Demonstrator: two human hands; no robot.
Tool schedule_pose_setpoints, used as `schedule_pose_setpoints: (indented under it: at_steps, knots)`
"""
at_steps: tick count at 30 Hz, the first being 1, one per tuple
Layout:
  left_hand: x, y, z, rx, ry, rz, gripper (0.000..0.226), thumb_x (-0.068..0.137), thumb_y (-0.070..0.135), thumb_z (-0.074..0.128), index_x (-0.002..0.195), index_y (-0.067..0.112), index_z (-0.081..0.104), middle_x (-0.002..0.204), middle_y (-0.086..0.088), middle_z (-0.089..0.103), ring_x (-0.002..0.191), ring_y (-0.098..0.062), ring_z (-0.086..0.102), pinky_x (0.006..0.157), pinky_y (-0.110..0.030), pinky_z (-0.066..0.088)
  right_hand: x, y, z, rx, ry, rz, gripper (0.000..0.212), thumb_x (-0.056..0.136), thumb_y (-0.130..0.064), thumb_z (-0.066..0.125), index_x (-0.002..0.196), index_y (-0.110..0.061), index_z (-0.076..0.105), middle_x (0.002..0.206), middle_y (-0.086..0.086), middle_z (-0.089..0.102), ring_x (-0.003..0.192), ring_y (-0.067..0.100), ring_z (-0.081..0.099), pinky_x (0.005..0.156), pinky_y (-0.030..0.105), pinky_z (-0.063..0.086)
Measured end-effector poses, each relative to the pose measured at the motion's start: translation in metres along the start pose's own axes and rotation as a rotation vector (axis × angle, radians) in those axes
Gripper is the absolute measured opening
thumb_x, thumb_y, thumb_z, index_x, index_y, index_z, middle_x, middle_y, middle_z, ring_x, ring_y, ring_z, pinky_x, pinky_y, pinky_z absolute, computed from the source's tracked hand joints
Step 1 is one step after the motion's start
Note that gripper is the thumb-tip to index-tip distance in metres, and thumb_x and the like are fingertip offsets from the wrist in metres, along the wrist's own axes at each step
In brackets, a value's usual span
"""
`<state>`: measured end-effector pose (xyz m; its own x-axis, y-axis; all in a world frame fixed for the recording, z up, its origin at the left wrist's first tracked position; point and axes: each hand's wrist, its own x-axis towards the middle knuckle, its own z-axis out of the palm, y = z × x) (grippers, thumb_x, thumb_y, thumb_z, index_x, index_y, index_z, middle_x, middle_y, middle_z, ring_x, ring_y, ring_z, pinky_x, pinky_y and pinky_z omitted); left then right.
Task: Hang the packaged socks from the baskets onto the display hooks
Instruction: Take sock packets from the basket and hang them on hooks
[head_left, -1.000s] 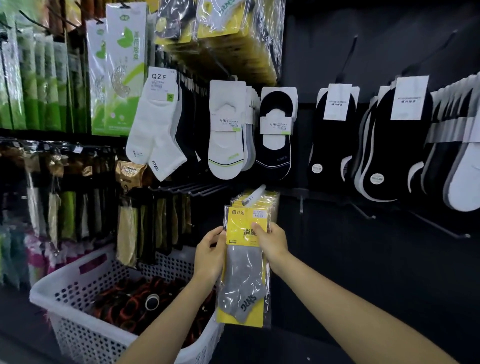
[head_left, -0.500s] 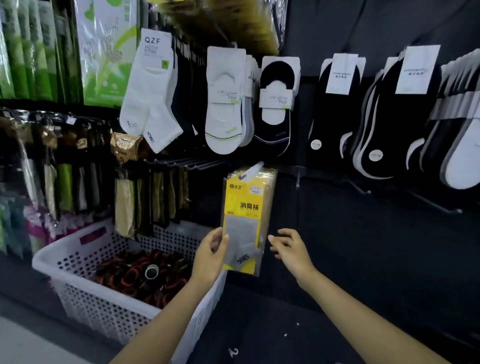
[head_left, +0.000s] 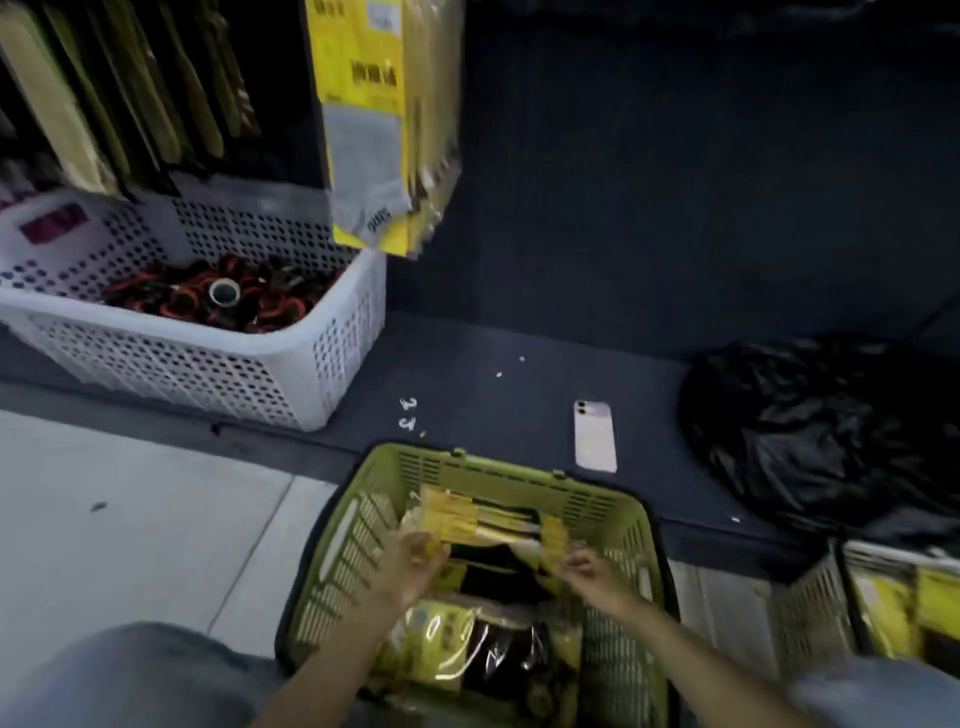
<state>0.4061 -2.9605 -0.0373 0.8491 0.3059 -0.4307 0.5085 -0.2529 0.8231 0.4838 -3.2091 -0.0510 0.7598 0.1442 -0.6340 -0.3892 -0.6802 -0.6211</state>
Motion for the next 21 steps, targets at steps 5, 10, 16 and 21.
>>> schedule_pose_setpoints:
  at_steps: [5, 10, 16, 21]
  knots:
    - [-0.002, -0.049, 0.007, 0.188, -0.087, -0.170, 0.026, 0.092, 0.018, 0.060, 0.115, 0.006, 0.058, 0.106, -0.010, 0.063, 0.090, -0.018, 0.057, 0.070, -0.023, 0.042, -0.002, 0.049, 0.019, -0.012, -0.132, 0.149, 0.050, 0.084, -0.029, 0.072, 0.122, -0.008, 0.047, 0.112, 0.002, 0.053, 0.103, 0.018, 0.054, 0.075, 0.019, 0.045]
    - [-0.006, -0.060, 0.009, 0.262, -0.327, -0.376, 0.042, 0.095, 0.038, 0.051, 0.124, 0.007, 0.055, 0.121, -0.013, 0.061, 0.105, -0.025, 0.059, 0.084, -0.032, 0.050, -0.008, 0.065, 0.035, 0.126, -0.293, 0.378, 0.057, 0.086, -0.033, 0.068, 0.134, -0.012, 0.045, 0.139, 0.008, 0.048, 0.124, 0.023, 0.047, 0.092, 0.024, 0.041]
    - [-0.005, -0.068, 0.015, 0.299, -0.401, -0.457, 0.064, 0.092, 0.046, 0.052, 0.141, 0.009, 0.035, 0.141, -0.013, 0.044, 0.127, -0.028, 0.045, 0.107, -0.040, 0.038, -0.011, 0.071, 0.045, 0.212, -0.199, 0.433, 0.082, 0.076, -0.031, 0.078, 0.140, -0.005, 0.035, 0.138, 0.012, 0.046, 0.125, 0.026, 0.045, 0.101, 0.029, 0.036]
    - [-0.007, -0.063, 0.015, 0.163, -0.368, -0.492, 0.067, 0.093, 0.043, 0.053, 0.143, 0.008, 0.027, 0.146, -0.013, 0.037, 0.132, -0.030, 0.039, 0.103, -0.032, 0.037, -0.012, 0.054, 0.036, 0.339, -0.271, 0.373, 0.117, 0.064, -0.051, 0.079, 0.152, -0.012, 0.012, 0.156, 0.015, 0.022, 0.142, 0.033, 0.023, 0.114, 0.045, 0.023]
